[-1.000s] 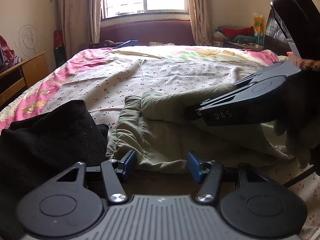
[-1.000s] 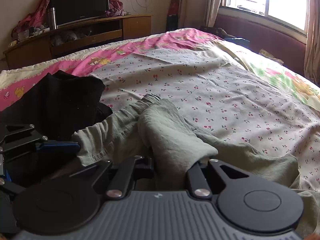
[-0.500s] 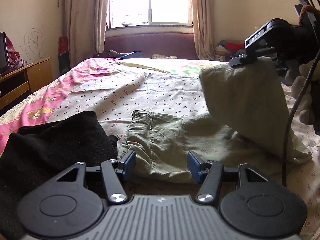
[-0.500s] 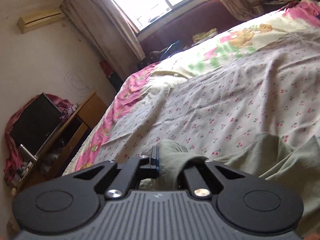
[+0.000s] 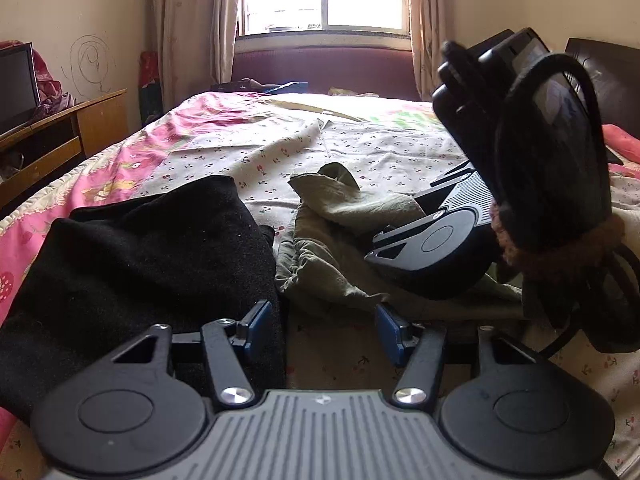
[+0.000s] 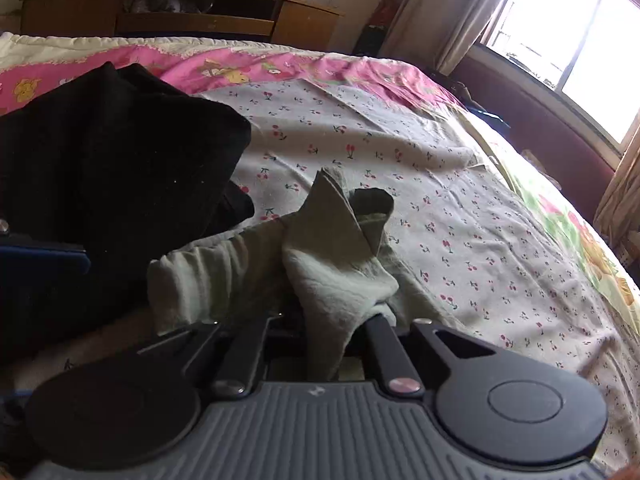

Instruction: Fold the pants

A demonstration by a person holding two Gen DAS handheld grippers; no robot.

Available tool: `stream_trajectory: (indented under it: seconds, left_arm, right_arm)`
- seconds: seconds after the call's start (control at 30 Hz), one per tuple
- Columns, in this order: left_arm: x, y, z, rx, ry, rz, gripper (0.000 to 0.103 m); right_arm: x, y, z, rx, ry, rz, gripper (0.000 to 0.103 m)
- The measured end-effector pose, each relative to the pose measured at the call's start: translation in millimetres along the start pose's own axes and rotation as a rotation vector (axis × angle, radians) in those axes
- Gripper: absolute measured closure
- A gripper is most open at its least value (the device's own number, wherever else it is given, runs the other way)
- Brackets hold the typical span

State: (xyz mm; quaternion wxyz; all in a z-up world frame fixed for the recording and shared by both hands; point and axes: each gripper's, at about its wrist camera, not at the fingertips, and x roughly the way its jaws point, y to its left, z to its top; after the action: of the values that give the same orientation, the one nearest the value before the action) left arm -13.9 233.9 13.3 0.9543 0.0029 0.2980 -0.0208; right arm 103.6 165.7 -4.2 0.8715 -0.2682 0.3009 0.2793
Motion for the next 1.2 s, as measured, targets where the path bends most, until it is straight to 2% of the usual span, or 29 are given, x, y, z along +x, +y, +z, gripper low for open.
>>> stream_trajectory:
  seconds: [0.03,0.13,0.23,0.37,0.43,0.57,0.63,0.73,0.9,1.0,1.07,1.13,1.2]
  left_arm:
    - [1,0,-1,-0.001,0.001,-0.007,0.033]
    - [3,-5,1,0.008,-0.001,-0.024,0.033]
    - [0,-10,3,0.027,-0.013,-0.022,0.033]
    - [-8,-11,2,0.04,-0.016,-0.002,0.033]
    - [-12,-10,1,0.039,-0.01,0.01,0.033]
    - [-18,-6,1,0.018,-0.008,0.009,0.033]
    - [-17,-7,5,0.02,-0.016,0.009,0.033]
    - [-17,-11,14,0.044,-0.054,0.004,0.033]
    - [-3,-35,33,0.099,-0.1,-0.055,0.033]
    - [15,-61,43,0.151,-0.097,-0.098,0.033]
    - [30,-76,44,0.183,-0.068,-0.123,0.033]
    - [47,-93,43,0.259,0.01,-0.134,0.033]
    - [49,-108,44,0.338,0.016,-0.117,0.033]
  right_arm:
    - [-6,-3,-3,0.022,-0.012,0.004,0.08]
    - [-27,-14,-10,0.092,-0.071,0.084,0.07]
    - [-40,-10,-9,0.058,-0.135,0.087,0.066]
    - [-44,-8,-3,0.076,-0.181,0.202,0.065]
    - [-46,-4,0,0.068,-0.181,0.205,0.065]
    - [-66,-11,-5,0.107,-0.23,0.329,0.064]
    - [-74,-18,-9,0.132,-0.217,0.297,0.063]
    - [-85,-46,-29,0.245,-0.17,0.215,0.063]
    - [-116,-117,-103,0.517,-0.042,-0.05,0.063]
    - [-123,-158,-149,0.705,0.041,-0.159,0.062]
    - [-123,-181,-174,0.84,0.054,-0.174,0.06]
    - [-116,-199,-193,0.955,0.035,-0.126,0.06]
    - [-103,-212,-205,1.032,0.006,-0.06,0.06]
